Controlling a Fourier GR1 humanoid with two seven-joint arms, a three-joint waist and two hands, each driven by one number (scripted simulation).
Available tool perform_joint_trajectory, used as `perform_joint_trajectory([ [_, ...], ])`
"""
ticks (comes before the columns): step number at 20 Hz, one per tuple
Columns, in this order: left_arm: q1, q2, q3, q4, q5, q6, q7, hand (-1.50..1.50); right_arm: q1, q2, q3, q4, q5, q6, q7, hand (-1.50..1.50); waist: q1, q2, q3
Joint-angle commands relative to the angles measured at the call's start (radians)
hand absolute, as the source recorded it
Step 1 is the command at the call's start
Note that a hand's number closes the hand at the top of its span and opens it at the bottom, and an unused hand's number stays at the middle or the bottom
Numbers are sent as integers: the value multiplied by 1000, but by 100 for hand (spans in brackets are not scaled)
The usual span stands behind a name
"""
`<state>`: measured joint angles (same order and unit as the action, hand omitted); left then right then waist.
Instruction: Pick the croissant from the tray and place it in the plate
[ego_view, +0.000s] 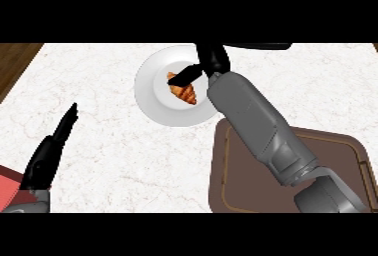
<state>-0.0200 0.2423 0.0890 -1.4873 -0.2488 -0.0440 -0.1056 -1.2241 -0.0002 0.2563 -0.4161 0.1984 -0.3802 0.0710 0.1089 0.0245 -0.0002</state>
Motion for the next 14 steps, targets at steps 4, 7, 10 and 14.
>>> perform_joint_trajectory([
  [4, 2, 8, 23, 14, -9, 18, -1, 0, -18, 0, -106, 22, -121, -176, -58, -150, -43, -5, 0],
  [7, 31, -2, 42, 36, 1, 30, -33, 0, 44, 0, -189, 13, -167, -178, -164, -150, -69, -9, 0],
  [10, 48, 11, 50, 6, 7, 21, -24, 0, 83, -80, -290, -21, -260, -54, -284, -150, -72, -9, 1],
  [14, 104, 18, 50, -43, 20, -5, -27, 0, 139, -198, -345, -16, -305, 112, -395, -150, -77, -13, 2],
])
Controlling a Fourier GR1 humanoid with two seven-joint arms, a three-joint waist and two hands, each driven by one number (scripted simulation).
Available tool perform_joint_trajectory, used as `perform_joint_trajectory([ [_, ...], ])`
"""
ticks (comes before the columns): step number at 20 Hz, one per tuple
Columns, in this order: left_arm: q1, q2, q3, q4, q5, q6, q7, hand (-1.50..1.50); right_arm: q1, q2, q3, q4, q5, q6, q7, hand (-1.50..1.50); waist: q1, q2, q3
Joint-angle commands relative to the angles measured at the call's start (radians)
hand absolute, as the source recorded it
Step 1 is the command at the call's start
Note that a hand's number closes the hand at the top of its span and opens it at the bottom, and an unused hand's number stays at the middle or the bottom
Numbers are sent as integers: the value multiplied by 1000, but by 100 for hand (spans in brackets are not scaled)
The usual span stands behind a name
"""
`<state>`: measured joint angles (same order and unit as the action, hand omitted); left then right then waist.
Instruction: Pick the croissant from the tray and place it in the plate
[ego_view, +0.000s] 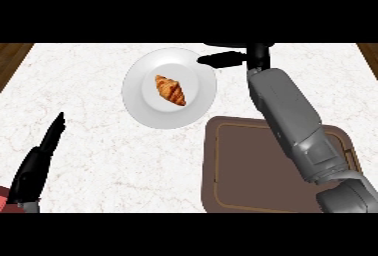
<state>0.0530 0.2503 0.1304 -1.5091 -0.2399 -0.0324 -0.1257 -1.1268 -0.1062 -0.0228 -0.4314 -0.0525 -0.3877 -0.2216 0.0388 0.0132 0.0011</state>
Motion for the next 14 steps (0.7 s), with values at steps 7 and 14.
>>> perform_joint_trajectory([
  [7, 19, -6, 10, -20, -6, 3, 0, 0, 61, -206, -91, 115, -35, 279, -249, -150, -3, 0, 0],
  [14, -41, 1, 11, 47, -7, -17, 2, 0, 57, -294, -124, 214, -25, 358, -334, -150, 2, 5, 0],
])
